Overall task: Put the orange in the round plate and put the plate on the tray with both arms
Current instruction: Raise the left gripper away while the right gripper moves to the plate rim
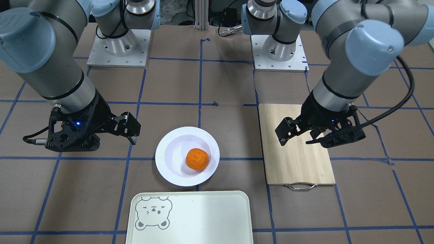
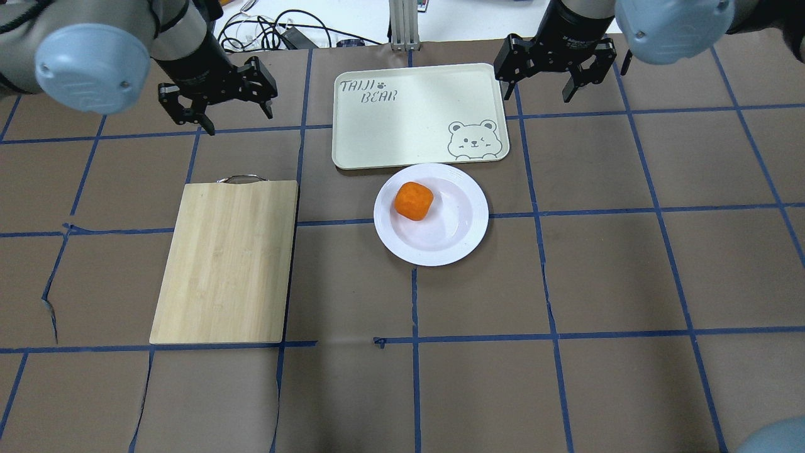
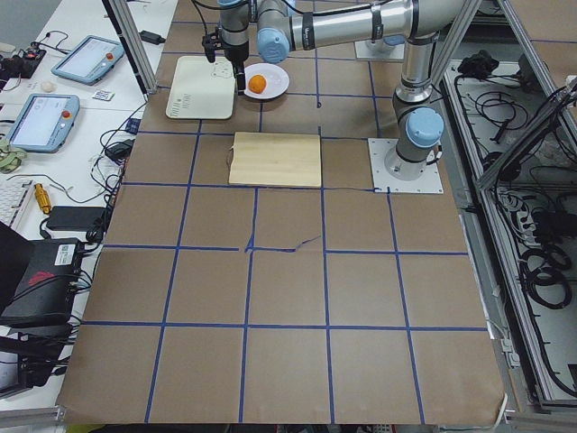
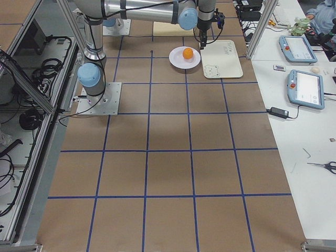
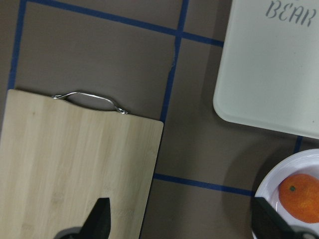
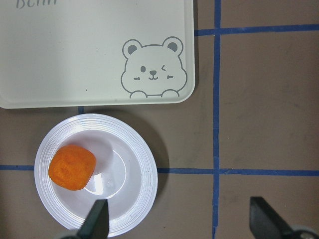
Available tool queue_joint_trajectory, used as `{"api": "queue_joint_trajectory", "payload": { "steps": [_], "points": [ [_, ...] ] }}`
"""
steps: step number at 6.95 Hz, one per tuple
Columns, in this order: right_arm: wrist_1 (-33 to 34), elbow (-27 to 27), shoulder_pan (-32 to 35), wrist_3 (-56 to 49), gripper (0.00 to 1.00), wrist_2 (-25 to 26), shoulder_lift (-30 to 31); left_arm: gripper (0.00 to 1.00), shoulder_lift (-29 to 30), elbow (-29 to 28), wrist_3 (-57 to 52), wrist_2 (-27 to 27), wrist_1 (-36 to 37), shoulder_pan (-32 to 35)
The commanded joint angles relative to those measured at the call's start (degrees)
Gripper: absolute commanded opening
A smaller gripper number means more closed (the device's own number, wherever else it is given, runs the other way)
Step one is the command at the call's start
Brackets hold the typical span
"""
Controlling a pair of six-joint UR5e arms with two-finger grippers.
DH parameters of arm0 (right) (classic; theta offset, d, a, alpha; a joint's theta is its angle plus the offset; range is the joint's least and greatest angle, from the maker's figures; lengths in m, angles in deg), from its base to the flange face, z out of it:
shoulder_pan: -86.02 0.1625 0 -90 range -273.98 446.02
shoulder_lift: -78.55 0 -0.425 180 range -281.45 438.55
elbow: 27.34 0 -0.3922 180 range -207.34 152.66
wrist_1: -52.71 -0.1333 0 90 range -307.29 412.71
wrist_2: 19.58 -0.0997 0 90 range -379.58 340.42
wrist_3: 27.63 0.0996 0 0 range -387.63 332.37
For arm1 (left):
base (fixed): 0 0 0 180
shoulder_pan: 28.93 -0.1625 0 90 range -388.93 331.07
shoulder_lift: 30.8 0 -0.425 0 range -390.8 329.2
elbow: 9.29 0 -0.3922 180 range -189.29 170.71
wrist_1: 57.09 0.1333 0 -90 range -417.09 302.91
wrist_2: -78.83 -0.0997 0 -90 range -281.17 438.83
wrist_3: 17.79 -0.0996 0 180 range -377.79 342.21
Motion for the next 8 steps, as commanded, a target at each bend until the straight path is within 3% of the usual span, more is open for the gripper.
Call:
{"api": "queue_joint_trajectory", "payload": {
  "steps": [1, 5, 6, 8],
  "points": [
    [2.6, 3.7, 0.1, 0.1, 1.0, -3.5, -1.6, 1.0, -3.5, -0.1, 0.6, -0.1, -4.0, -1.1],
    [27.3, 23.4, 0.2, 1.6, 1.0, -17.3, -6.6, 1.0, -4.9, 0.3, 0.0, -0.2, -4.4, -0.6],
    [32.8, 26.5, 0.2, 2.7, 1.0, -20.6, -7.8, 1.0, -5.6, 0.6, -0.1, -0.3, -4.4, -0.6],
    [34.6, 27.7, 0.2, 2.6, 1.0, -20.4, -8.6, 1.0, -6.9, 1.9, -0.2, 0.5, -4.2, -0.5]
  ]
}}
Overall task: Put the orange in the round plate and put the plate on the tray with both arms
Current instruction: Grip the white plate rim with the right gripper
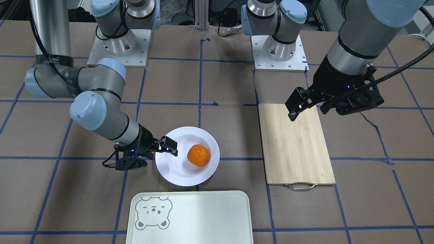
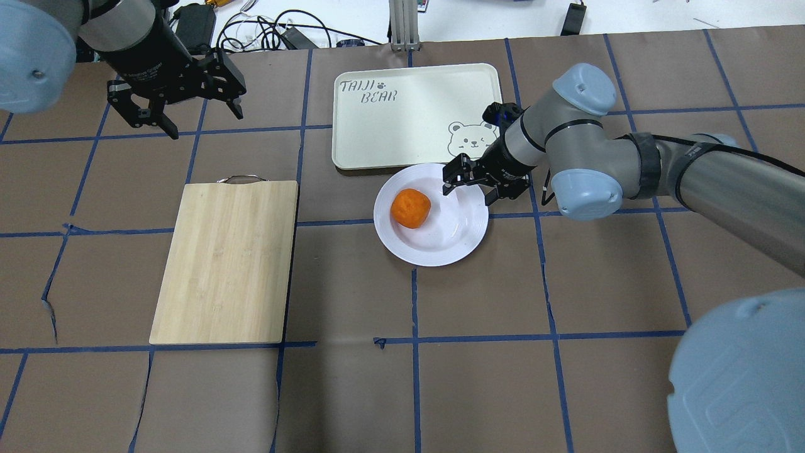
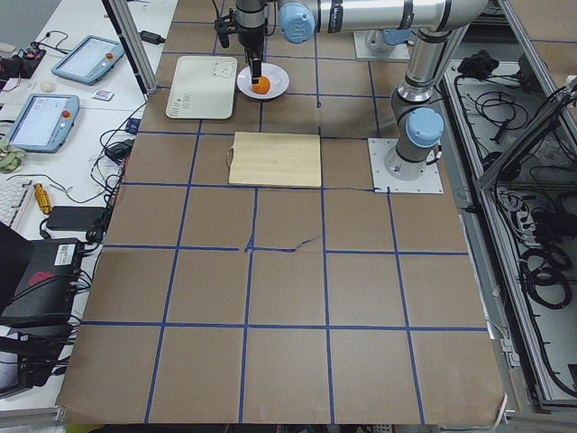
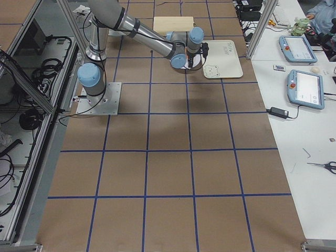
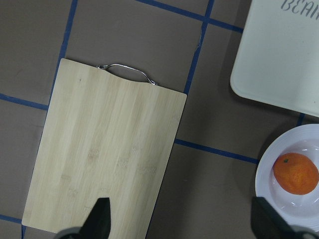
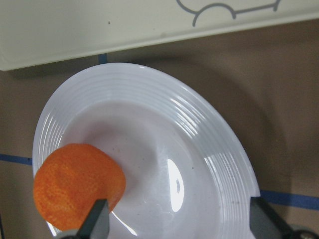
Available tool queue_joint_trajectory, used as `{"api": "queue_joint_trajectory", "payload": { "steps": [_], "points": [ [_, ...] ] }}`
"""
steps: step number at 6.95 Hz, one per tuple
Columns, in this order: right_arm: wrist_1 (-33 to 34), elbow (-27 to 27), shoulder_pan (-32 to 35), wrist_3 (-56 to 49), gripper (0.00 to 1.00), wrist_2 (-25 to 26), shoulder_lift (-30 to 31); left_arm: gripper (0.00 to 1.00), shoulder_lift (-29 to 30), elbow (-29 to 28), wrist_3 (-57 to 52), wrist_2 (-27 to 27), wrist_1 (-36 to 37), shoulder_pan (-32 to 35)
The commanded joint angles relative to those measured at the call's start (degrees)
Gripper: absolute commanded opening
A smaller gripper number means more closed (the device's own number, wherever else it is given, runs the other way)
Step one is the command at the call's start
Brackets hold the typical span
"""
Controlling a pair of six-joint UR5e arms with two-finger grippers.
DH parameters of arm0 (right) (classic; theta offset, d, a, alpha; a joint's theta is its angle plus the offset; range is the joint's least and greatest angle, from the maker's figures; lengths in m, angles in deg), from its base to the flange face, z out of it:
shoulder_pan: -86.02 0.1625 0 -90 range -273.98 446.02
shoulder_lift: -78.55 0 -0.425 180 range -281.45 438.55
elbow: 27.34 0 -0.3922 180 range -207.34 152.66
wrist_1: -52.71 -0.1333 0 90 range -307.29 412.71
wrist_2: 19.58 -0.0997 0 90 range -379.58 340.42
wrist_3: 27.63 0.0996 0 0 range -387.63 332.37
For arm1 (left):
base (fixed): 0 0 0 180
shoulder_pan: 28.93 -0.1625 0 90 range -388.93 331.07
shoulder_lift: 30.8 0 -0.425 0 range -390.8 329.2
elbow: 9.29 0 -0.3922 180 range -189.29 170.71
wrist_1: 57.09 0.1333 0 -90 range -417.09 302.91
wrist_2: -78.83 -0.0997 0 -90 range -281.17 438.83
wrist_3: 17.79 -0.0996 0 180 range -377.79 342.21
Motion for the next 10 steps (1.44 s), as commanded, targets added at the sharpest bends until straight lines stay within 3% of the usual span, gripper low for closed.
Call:
{"api": "queue_joint_trajectory", "payload": {
  "steps": [1, 5, 6, 10],
  "points": [
    [1.4, 0.9, 0.0, 0.0, 1.0, -0.2, -0.5, 1.0, -1.6, 1.0, -0.1, 0.5, 0.0, 0.1],
    [0.7, -3.8, -0.1, 0.3, 1.0, 2.2, -0.4, 1.0, -3.6, 6.4, -4.3, 0.5, -0.1, 0.2],
    [0.7, -3.8, -0.1, 0.2, 1.0, 5.1, -0.6, 1.0, -3.6, 6.8, -4.3, 0.6, -0.1, 0.2],
    [0.7, -2.4, -0.1, 0.6, 1.0, 5.5, -3.1, 1.0, -3.4, 7.0, -4.3, 1.0, 0.3, 0.0]
  ]
}}
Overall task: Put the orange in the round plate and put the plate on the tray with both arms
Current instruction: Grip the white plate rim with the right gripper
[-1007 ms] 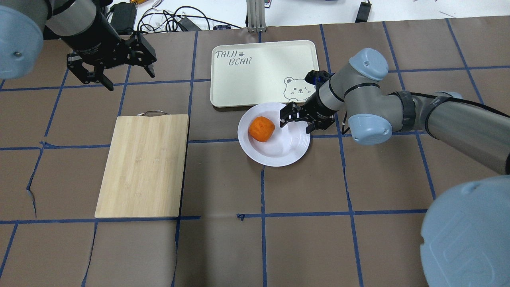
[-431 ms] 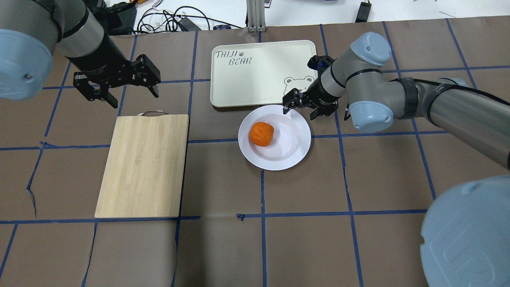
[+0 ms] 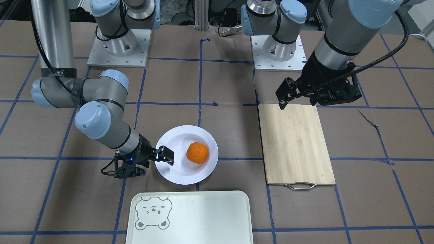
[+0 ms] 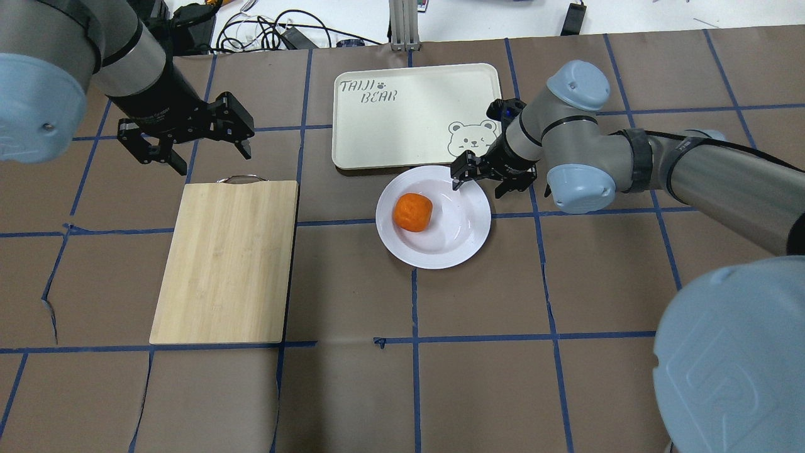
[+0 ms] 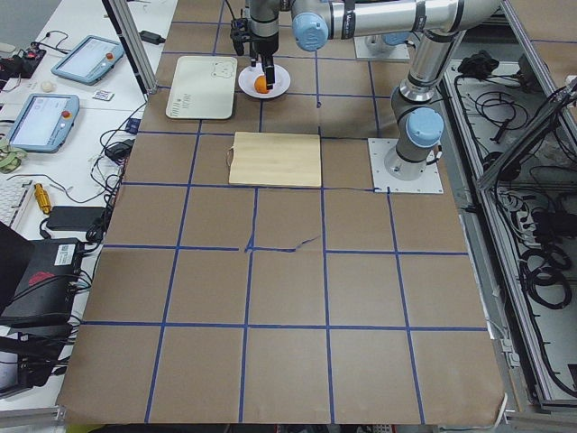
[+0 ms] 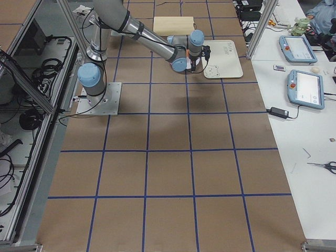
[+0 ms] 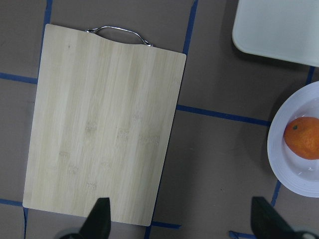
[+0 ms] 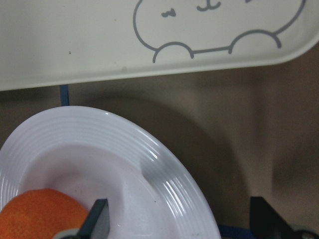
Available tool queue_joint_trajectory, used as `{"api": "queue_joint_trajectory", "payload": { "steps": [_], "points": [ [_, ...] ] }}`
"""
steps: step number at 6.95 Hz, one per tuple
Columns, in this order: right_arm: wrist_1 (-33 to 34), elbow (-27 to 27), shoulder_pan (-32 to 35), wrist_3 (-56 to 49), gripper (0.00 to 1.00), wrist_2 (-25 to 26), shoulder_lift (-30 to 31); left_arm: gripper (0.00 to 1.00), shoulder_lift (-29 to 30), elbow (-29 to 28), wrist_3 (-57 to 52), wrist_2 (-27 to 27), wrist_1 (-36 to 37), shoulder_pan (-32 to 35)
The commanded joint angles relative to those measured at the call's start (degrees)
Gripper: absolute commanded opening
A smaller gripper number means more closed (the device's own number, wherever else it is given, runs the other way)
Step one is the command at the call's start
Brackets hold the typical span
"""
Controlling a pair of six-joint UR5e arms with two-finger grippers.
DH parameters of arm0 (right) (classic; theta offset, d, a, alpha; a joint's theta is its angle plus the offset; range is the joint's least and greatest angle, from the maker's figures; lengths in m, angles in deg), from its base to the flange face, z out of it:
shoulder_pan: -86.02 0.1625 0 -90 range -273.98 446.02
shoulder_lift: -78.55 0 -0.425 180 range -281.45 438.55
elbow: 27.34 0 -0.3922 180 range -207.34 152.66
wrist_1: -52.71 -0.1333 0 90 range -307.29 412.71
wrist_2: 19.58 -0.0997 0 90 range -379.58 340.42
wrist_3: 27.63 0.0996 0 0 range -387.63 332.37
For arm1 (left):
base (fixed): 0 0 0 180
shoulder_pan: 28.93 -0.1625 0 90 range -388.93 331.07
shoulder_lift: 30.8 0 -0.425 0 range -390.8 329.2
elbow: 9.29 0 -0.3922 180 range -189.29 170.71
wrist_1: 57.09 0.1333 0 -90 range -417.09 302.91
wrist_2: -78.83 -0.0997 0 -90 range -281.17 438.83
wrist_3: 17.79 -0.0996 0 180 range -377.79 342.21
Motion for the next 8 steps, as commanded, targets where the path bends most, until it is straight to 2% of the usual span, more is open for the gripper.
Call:
{"api": "queue_joint_trajectory", "payload": {
  "steps": [1, 2, 5, 6, 8],
  "points": [
    [-0.2, 0.5, 0.0, 1.2, 1.0, -0.4, -0.5, 1.0, 0.0, 0.0, 0.0, 0.2, 0.1, 0.0],
    [-0.2, 0.6, 0.0, 2.3, 1.0, -3.8, -0.6, 1.0, 0.0, 0.0, 0.0, 0.2, 0.2, 0.0],
    [-0.1, 1.9, 0.0, 3.1, 1.0, -4.2, -0.9, 1.0, 0.0, 0.0, 0.0, -0.1, 0.4, 0.0],
    [-0.1, 1.7, -0.1, 6.5, 1.0, -4.8, -1.0, 1.0, 0.0, 0.0, 0.0, -0.1, 0.4, 0.0],
    [-0.4, 1.9, -1.0, 7.5, 1.0, -8.3, -1.0, 1.0, 0.0, 0.0, 0.0, -0.2, 0.4, 0.0]
  ]
}}
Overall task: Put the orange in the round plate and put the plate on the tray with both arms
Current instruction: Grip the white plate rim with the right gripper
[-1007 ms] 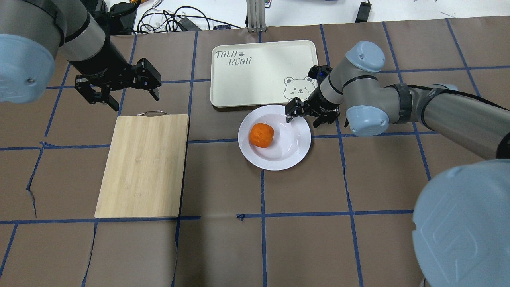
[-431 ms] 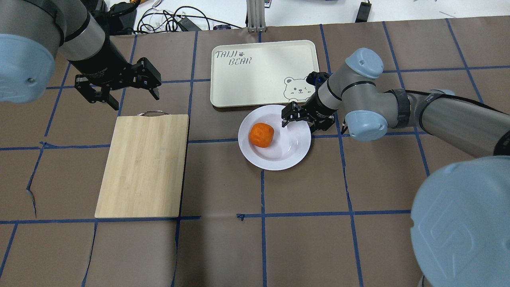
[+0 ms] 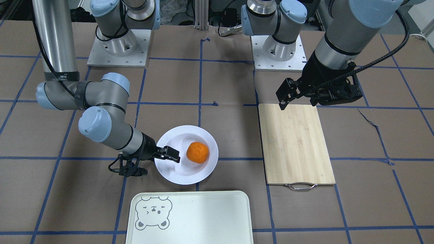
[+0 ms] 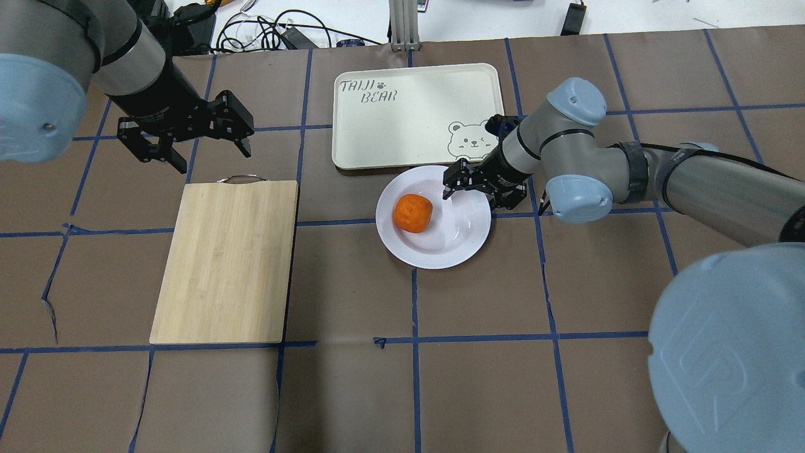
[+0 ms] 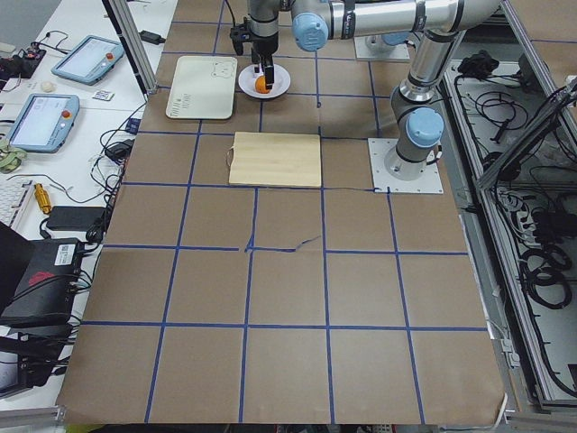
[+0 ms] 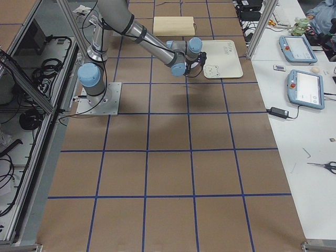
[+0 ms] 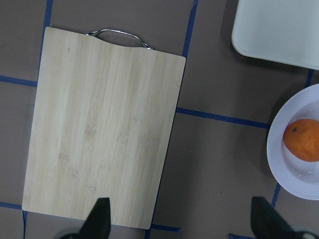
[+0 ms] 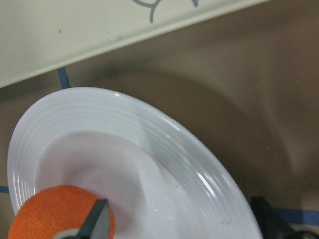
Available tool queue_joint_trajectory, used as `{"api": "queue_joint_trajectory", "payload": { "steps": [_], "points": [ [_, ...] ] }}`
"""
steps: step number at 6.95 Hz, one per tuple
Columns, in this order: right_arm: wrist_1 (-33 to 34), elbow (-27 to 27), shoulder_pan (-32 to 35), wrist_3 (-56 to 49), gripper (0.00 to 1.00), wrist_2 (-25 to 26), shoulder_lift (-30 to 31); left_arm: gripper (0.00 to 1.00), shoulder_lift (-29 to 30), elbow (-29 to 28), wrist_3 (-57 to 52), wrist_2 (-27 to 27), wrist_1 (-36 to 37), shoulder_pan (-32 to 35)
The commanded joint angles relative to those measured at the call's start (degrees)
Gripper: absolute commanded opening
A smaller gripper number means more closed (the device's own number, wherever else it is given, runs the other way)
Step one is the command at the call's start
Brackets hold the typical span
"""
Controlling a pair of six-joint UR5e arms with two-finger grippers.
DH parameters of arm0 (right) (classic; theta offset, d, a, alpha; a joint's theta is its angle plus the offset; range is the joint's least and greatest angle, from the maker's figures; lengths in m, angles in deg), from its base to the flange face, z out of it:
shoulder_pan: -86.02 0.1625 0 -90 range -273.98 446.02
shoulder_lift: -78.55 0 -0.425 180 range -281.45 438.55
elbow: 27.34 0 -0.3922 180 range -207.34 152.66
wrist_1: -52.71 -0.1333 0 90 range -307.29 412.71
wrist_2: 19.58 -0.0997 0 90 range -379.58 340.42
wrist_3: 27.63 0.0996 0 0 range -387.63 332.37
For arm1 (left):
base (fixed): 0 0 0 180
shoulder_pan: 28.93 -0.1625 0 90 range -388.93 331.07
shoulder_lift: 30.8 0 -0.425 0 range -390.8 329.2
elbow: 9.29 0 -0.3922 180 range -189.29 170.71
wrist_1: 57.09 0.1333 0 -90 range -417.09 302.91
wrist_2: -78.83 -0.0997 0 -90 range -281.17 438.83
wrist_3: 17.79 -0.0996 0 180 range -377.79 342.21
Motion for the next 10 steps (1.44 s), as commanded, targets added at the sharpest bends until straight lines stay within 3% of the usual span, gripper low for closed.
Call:
{"api": "queue_joint_trajectory", "payload": {
  "steps": [1, 3, 5, 7, 8, 10],
  "points": [
    [-1.7, 0.4, -1.6, 0.7, 1.0, -2.3, 0.1, 1.0, 0.1, 0.1, 0.0, -0.1, 0.0, 0.1],
    [-0.9, 3.3, -2.1, 0.2, 0.98, -5.0, 0.4, 1.0, -0.1, 0.1, 0.0, -0.1, 0.0, 0.1],
    [-0.6, 4.7, -2.5, 0.1, 0.81, -6.0, 0.7, 1.0, -0.1, 0.1, -0.1, -0.2, -0.1, 0.1],
    [-0.7, 4.6, -2.4, -0.1, 0.47, -4.9, 0.9, 1.0, 0.0, 0.0, -0.1, -0.2, 0.0, 0.1],
    [-1.1, 4.8, -1.8, 0.1, 0.17, -2.6, 2.6, 1.0, 0.0, 0.0, -0.1, -0.2, 0.0, 0.1],
    [-1.7, 4.8, -1.6, 0.1, 0.03, -0.3, 4.5, 1.0, 0.1, 0.1, -0.1, -0.2, 0.0, 0.1]
  ]
}}
